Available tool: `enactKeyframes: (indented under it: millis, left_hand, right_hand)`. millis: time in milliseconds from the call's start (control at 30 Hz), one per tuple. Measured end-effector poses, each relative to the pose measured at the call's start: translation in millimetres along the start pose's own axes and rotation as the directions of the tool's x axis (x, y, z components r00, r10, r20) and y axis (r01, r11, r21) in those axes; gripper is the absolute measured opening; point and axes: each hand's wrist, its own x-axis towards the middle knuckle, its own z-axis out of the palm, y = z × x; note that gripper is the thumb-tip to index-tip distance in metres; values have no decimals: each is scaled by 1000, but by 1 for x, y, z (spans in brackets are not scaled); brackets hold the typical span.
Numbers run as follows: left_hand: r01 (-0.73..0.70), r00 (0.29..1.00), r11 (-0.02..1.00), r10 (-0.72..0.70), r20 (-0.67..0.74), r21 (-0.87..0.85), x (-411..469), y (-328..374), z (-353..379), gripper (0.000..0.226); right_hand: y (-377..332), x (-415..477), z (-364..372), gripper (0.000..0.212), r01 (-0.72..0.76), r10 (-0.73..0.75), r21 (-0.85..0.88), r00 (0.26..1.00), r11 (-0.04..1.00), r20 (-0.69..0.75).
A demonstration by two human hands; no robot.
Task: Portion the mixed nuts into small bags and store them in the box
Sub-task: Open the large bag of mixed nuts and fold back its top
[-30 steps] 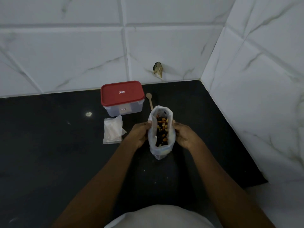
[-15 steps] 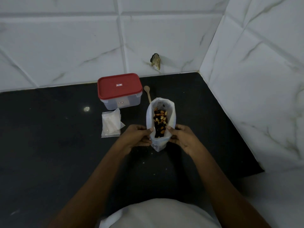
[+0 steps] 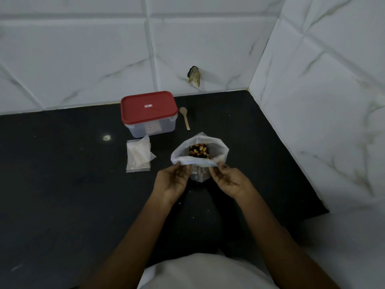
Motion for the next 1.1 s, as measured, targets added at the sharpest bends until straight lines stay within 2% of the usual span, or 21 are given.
enactKeyframes:
  millis: [67, 133, 167, 233, 300, 333, 367, 433, 533, 633, 700, 767, 867, 967, 1033, 1100]
  left_hand:
    - [5, 1000, 999, -4, 22, -31, 2, -5, -1, 32]
    - [-2, 999, 1000, 2, 46, -6, 2, -5, 0, 32]
    - [-22, 998, 998, 19, 59, 52, 1, -4, 0, 30]
    - [-83, 995, 969, 69, 71, 231, -2, -2, 0, 27]
    - [-129, 991, 889, 110, 69, 439, -6, -2, 0, 26]
    - [-141, 990, 840, 123, 69, 523, -8, -2, -1, 26]
    - [-144, 989, 807, 129, 67, 572, -9, -2, -2, 27]
    - [-135, 991, 826, 121, 62, 548, -11, -3, -2, 29]
    - [-99, 994, 942, 82, 65, 319, -11, -7, -1, 33]
    - [-60, 998, 986, 61, -2, 153, -3, -10, -6, 39]
    - [-76, 996, 987, 83, -40, 143, 1, -10, -6, 44]
    - [-112, 991, 973, 123, -46, 201, 3, -8, -6, 46]
    - [-169, 983, 940, 184, -22, 297, 3, -4, -6, 39]
    - [-205, 973, 916, 229, -31, 344, 2, -5, -5, 38]
    - [-208, 970, 931, 236, -60, 299, 3, -8, -5, 42]
    - [-209, 968, 942, 237, -81, 264, 6, -10, -6, 43]
  right_hand:
    - [8, 0, 1, 15, 13, -15, 56, 999, 998, 37]
    - [11, -1, 0, 15, 25, -26, 19, 998, 1000, 64]
    - [11, -1, -2, 15, 30, -27, -43, 997, 999, 71]
    - [7, -5, -5, 17, 41, -20, -281, 997, 959, 76]
    - [5, -11, -7, 23, 41, -5, -523, 998, 851, 70]
    - [4, -13, -7, 25, 42, -1, -576, 997, 817, 71]
    - [4, -14, -7, 27, 45, -3, -578, 997, 815, 74]
    - [7, -12, -7, 26, 48, -16, -468, 997, 883, 71]
    - [12, -5, -11, 24, -4, 11, -115, 998, 993, 60]
    - [21, -2, -15, 23, -10, 6, 59, 997, 998, 78]
    - [24, -2, -16, 26, 2, -4, 35, 998, 999, 64]
    - [22, -4, -14, 25, 30, -24, -95, 998, 995, 66]
    - [17, -6, -9, 28, 52, -31, -215, 994, 975, 101]
    - [18, -10, -5, 37, 60, -35, -235, 994, 970, 108]
    - [22, -12, -4, 42, 72, -47, -221, 992, 973, 115]
    - [25, -14, -3, 32, 85, -60, -201, 990, 976, 125]
